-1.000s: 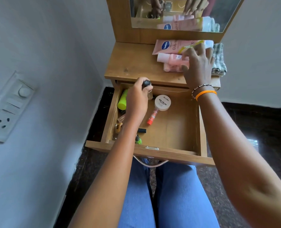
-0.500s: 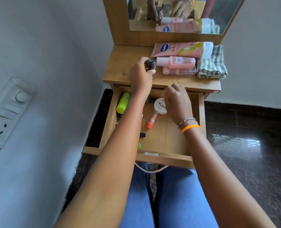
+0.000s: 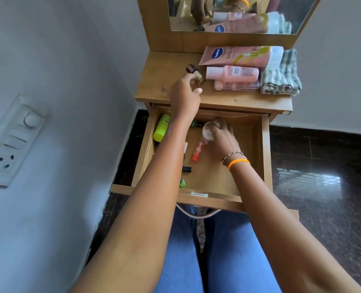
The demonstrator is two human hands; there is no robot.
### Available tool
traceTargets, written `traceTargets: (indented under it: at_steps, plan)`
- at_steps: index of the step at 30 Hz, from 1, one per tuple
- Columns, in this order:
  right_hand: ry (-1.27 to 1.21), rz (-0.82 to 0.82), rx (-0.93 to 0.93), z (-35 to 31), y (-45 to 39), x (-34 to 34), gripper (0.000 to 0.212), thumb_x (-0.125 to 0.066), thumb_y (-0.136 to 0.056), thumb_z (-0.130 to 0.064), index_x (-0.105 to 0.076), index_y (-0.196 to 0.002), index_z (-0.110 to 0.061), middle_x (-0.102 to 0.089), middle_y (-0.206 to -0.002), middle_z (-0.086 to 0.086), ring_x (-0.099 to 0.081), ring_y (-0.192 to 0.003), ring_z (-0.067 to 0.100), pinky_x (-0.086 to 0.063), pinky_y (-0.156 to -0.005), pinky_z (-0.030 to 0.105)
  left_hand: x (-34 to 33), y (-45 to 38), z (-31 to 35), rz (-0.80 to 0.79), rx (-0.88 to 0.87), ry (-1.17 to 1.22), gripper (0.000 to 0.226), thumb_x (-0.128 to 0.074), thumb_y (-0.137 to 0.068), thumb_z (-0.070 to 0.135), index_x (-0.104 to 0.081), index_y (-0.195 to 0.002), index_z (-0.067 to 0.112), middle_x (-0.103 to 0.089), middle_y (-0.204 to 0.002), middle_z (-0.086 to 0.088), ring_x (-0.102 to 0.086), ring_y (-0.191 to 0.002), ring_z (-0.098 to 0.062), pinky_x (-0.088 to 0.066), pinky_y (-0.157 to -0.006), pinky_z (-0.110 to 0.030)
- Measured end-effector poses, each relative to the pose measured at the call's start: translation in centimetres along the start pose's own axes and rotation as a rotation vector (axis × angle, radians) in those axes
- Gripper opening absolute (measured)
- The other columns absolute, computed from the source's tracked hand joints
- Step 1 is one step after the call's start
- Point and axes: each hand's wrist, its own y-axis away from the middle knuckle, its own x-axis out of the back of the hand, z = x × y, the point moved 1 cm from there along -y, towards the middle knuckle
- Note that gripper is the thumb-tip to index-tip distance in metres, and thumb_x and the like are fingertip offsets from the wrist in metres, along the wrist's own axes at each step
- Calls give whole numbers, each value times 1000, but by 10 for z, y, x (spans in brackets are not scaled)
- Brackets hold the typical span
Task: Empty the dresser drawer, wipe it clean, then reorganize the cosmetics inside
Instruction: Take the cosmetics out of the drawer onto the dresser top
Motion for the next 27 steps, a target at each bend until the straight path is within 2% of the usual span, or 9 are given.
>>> traceTargets:
  at_steps: [4,8,12,14,16,18,20,24,27]
  plan:
    - [-3,77,-59,-7,-1,3,52,-65,-83,-28,-45,-127,-8,-37,-132,17,-44,-116,40,-50,-81,47,1,-1,-6,-29,22,-64,42,-48,-90,-8,-58,-127,9,-61,-128,-6,-57,-117,-17,-41,-90,-17]
    - [-52,131,-166,-7,1,3,61,-70,-79,-28,-40,-128,-6,-43,-130,17,-49,-116,39,-50,-83,44,11,12,-9,-11,8,-18,40,-43,-91,-8,-62,-121,9,-63,-123,-4,-58,-111,-12,-43,-87,-10]
    - [-171,90,-228,1,4,14,67,-72,-73,-35,-40,-123,-4,-50,-124,18,-49,-116,38,-46,-89,41,20,40,-20,-2,54,9,32,-46,-91,-5,-68,-106,13,-67,-109,1,-57,-94,-3,-38,-67,6]
    - [-233,107,-172,1,13,21,57,-73,-69,-38,-47,-110,-7,-56,-114,16,-51,-109,36,-40,-87,33,22,54,-29,-13,103,-16,29,-47,-92,-3,-69,-102,14,-67,-107,2,-59,-95,-6,-39,-63,3]
    - [-254,180,-52,-4,26,30,45,-73,-68,-40,-46,-93,-15,-58,-99,7,-51,-96,32,-25,-74,25,25,66,-39,-1,154,-85,26,-50,-92,0,-69,-102,15,-66,-107,4,-61,-97,-10,-38,-60,-5]
    - [-309,248,53,-18,35,46,41,-73,-68,-38,-45,-90,-17,-53,-93,-1,-46,-89,24,-18,-69,23,27,77,-49,22,216,-178,23,-53,-90,2,-68,-104,14,-62,-100,7,-59,-88,-11,-38,-56,-15]
    - [-324,291,130,-37,34,61,41,-73,-68,-32,-50,-96,-11,-52,-97,0,-39,-91,21,-21,-73,23,27,82,-57,36,269,-234,24,-51,-89,0,-67,-103,12,-64,-98,2,-59,-84,-14,-40,-59,-22]
    - [-181,340,230,-76,5,75,47,-65,-72,-24,-51,-113,-6,-57,-110,9,-40,-106,29,-34,-87,30,27,83,-70,5,352,-207,27,-44,-88,-2,-67,-99,9,-67,-102,-7,-64,-91,-24,-52,-74,-35]
    - [-62,357,248,-90,-17,69,39,-58,-79,-19,-54,-115,-4,-57,-117,12,-40,-112,32,-38,-91,33,31,87,-73,-60,370,-194,28,-46,-86,-3,-66,-100,11,-66,-103,-4,-63,-94,-22,-51,-76,-31]
